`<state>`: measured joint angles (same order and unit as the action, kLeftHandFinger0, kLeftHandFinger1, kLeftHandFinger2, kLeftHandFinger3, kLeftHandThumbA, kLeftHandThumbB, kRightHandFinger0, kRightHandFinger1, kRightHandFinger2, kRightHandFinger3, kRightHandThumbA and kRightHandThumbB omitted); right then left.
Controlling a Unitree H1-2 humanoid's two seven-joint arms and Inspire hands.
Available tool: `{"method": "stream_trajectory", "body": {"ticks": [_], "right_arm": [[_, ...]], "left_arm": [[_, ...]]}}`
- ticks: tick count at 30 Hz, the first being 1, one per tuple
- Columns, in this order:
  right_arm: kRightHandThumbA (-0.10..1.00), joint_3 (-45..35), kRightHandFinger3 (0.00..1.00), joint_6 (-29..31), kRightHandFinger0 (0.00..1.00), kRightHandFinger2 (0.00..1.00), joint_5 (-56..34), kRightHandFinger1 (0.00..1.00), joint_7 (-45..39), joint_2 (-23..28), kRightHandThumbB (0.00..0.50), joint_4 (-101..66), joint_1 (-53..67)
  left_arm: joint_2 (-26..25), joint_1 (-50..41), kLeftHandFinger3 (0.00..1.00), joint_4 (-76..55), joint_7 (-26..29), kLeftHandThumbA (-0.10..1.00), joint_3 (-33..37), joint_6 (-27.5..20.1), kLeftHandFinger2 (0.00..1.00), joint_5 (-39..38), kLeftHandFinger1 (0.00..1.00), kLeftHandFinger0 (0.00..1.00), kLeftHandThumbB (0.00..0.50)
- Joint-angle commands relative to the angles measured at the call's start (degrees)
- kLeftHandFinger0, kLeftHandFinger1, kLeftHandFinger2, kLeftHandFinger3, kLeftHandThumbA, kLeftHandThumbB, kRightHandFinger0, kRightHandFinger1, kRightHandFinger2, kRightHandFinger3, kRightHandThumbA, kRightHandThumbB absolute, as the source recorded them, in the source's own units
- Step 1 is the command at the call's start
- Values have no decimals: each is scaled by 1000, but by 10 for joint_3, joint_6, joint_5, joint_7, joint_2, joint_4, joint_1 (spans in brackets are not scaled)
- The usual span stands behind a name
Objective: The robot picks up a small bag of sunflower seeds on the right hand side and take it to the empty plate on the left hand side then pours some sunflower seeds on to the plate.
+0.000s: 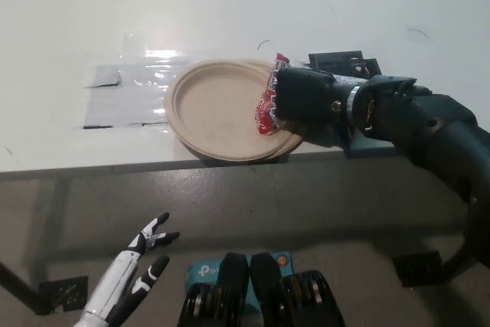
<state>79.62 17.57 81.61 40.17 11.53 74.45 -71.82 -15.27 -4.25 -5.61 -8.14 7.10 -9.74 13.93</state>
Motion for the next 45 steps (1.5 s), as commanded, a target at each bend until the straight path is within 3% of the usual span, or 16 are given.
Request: {"method": "stream_trajectory", "body": {"ticks": [1,9,11,17,22,24,25,30,33,34,35,38,40,41,42,45], "right_arm": [[-80,-6,148,18,0,196,-1,12,-12,-28,371,-31,-10],[46,-9,86,20,0,192,18,2,-34,0,365,-101,-61],[119,2,179,15,0,195,34,0,-45,4,410,-123,-56],[33,7,137,9,0,177,50,0,-121,17,382,-187,-45],[-12,-35,671,4,0,138,28,0,-184,22,392,-150,-101],[87,-27,509,7,0,14,42,0,-188,17,444,-165,-101],[32,-23,372,13,0,20,43,0,-169,8,380,-167,-94],[30,-42,406,-5,0,2,26,0,-150,-3,405,-107,-100],[99,-47,298,-10,0,1,24,0,-124,-7,419,-76,-100],[171,-51,146,-11,0,0,22,0,-122,-8,452,-65,-102],[265,-51,141,-9,0,6,22,0,-124,-6,483,-58,-105],[54,-55,283,2,0,46,19,0,-126,-1,410,-68,-96],[29,-58,257,-5,0,46,20,0,-119,5,374,-67,-99],[-21,-61,472,3,1,86,18,5,-134,6,408,-83,-91],[-29,-63,399,10,0,11,15,0,-130,2,422,-88,-82],[11,-86,516,10,1,51,0,0,-147,14,380,-103,-74]], "left_arm": [[-8,-10,1000,-20,1,1000,-3,-24,817,-3,838,1000,228],[-9,-11,1000,-31,0,1000,-8,-16,819,5,878,1000,221],[-8,-16,1000,-31,1,1000,-6,-19,823,6,875,1000,228],[-14,-13,1000,-39,-4,1000,-8,-20,828,0,871,1000,240],[-15,-5,1000,-35,-1,1000,-8,-22,829,6,872,1000,239],[-16,-8,1000,-37,-1,1000,-7,-22,826,10,857,1000,249],[-18,-10,1000,-40,-2,1000,-8,-20,828,10,856,1000,255],[-14,-11,1000,-40,2,1000,-7,-27,813,11,840,1000,243],[-19,-14,1000,-40,3,1000,-8,-35,810,17,826,1000,266],[-19,-14,1000,-40,3,1000,-8,-37,812,17,831,1000,259],[-19,-14,1000,-42,2,1000,-8,-36,816,18,838,1000,262],[-24,-12,1000,-45,-4,1000,-9,-28,822,18,840,1000,291],[-19,-4,1000,-37,0,1000,-5,-39,817,18,837,1000,257],[-17,-8,1000,-41,1,1000,-7,-28,812,19,840,1000,286],[-21,-15,1000,-46,-1,1000,-9,-28,810,19,838,1000,289],[-23,-7,1000,-41,-2,1000,-5,-39,814,22,835,1000,246]]}}
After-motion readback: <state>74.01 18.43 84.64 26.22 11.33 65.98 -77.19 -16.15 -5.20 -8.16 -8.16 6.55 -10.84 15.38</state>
